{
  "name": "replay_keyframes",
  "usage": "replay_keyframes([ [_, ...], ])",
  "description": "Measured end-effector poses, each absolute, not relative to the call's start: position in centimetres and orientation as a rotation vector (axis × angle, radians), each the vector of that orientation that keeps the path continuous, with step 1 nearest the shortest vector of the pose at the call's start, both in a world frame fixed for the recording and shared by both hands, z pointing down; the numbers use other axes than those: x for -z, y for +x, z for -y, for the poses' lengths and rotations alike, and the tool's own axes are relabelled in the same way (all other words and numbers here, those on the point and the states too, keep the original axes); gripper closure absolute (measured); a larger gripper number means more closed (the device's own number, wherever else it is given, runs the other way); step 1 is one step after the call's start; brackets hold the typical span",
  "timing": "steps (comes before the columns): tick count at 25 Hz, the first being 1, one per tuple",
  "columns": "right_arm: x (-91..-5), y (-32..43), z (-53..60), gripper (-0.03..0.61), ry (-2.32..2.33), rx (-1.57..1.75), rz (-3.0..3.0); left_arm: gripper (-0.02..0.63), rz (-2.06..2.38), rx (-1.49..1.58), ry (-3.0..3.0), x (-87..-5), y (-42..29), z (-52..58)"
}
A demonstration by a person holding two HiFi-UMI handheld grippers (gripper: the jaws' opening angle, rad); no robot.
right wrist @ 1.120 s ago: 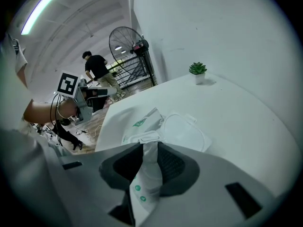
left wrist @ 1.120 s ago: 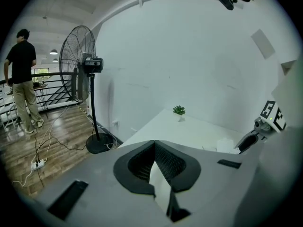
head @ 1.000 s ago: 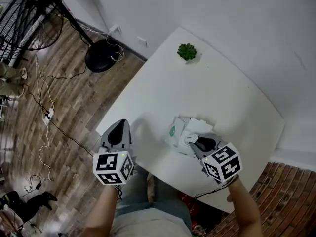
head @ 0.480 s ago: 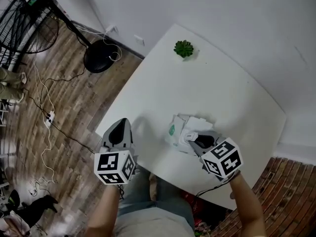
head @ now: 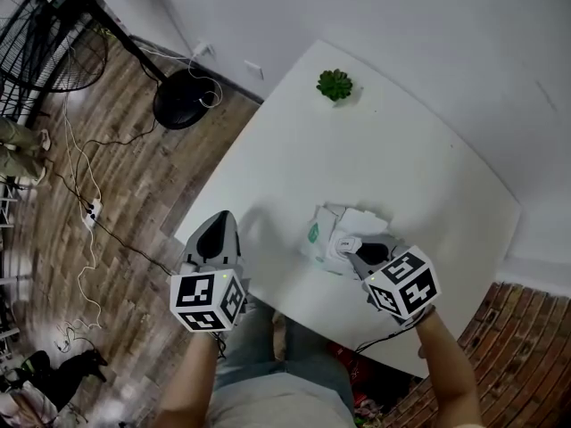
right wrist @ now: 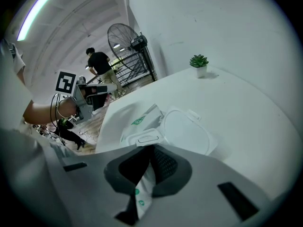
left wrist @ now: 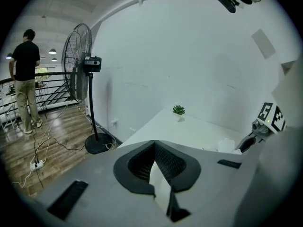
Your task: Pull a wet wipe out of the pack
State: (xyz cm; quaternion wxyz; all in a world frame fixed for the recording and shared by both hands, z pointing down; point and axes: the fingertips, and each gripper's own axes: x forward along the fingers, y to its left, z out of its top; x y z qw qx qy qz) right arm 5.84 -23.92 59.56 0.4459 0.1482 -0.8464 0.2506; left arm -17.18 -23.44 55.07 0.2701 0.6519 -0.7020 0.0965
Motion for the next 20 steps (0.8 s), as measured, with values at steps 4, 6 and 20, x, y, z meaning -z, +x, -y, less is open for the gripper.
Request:
replay_keyframes([
  [4,-59.4,5.8,23.9,0.575,0.362,-0.62,2.106,0.611,1.891,-0.258,1.759,-54.9,-17.3,23.5],
  [6,-59.3,5.8,23.9,0.575,0.364,-0.623,2.111,0.611,1.892,-0.259,1.76,-54.8,-17.3,23.5],
  [20,-57.7,6.8,23.9,0.577,0.44,-0.688,2.171,0.611,1.88,-0.256,1.792,-54.2,-16.4,23.6],
])
